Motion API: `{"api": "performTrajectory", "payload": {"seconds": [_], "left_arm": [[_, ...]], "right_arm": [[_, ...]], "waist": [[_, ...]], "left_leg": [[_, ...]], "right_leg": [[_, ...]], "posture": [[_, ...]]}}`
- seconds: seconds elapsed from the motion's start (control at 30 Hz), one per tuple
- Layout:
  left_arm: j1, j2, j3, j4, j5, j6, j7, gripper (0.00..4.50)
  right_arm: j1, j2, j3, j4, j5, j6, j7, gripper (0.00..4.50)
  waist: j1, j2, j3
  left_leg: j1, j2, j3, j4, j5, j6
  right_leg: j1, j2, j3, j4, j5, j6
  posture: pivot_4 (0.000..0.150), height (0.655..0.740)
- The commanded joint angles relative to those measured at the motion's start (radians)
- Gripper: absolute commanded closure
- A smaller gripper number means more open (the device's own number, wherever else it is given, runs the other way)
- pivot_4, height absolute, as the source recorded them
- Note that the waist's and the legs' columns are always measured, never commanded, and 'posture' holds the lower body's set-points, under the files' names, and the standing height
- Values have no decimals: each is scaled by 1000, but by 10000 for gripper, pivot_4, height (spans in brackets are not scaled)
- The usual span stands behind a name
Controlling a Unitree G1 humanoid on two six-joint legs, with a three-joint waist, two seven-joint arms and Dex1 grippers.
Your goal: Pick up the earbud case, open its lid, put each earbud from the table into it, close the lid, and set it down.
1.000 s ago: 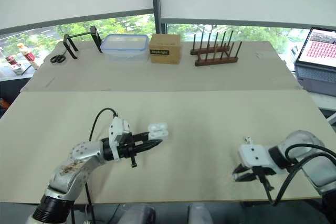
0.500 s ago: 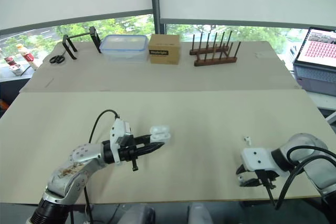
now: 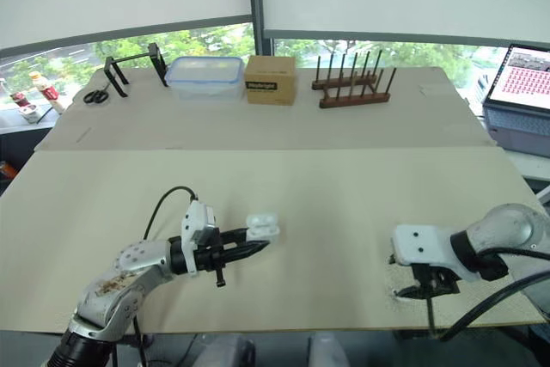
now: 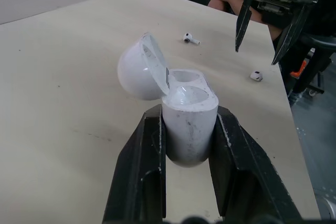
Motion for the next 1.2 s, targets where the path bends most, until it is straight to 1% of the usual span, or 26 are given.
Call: {"api": "performTrajectory", "payload": {"seconds": [0.03, 0.13, 0.27, 0.5, 0.9, 1.0, 1.17, 1.2], "left_arm": [[8, 2, -7, -50, -18, 1, 1, 39116], [8, 2, -11, -51, -18, 2, 1, 39116], [10, 1, -13, -52, -17, 2, 2, 39116], [15, 2, -15, -48, -16, 0, 2, 39116], [6, 3, -18, -44, -18, 6, 3, 39116], [3, 3, -17, -44, -19, 9, 4, 39116], [5, 3, -15, -50, -21, 13, 8, 39116], [4, 3, -15, -49, -21, 13, 8, 39116]], "right_arm": [[27, -25, -21, -88, -32, 108, -62, 14580], [77, -32, -9, -114, -57, 126, -87, 14580], [95, -29, 5, -97, -76, 120, -109, 14580], [71, -12, 44, -71, -87, 134, -135, 14580], [46, 14, 100, -102, -81, 220, -160, 14580], [49, 9, 102, -94, -95, 209, -167, 22715], [57, 4, 86, -93, -103, 184, -174, 40207], [51, 8, 84, -97, -98, 188, -174, 41471]], "waist": [[3, 0, 0], [5, 0, 0], [6, 0, 0], [5, 0, 0], [5, 0, 0], [5, 0, 0], [4, -2, 0], [3, -2, 0]], "left_leg": [[0, 0, 0, 0, 0, 0], [0, 0, 0, 0, 0, 0], [0, 0, 1, 0, 0, 0], [0, 0, 1, 0, 0, 0], [0, 0, 1, 0, 0, 0], [0, 0, 1, 0, 0, 0], [0, 0, 1, 0, 0, 0], [0, 0, 1, 0, 0, 0]], "right_leg": [[0, 0, 0, 0, 0, 0], [0, 0, 0, 0, 0, 0], [0, 0, 0, 0, 0, 0], [0, 0, 0, 0, 0, 0], [0, 0, 0, 0, 0, 0], [0, 0, 0, 0, 0, 0], [1, 0, 0, 0, 0, 0], [1, 0, 0, 0, 0, 0]], "posture": [[1500, 7400], [1500, 7400], [1500, 7400], [1500, 7400], [1500, 7400], [1500, 7400], [1500, 7400], [1500, 7400]]}}
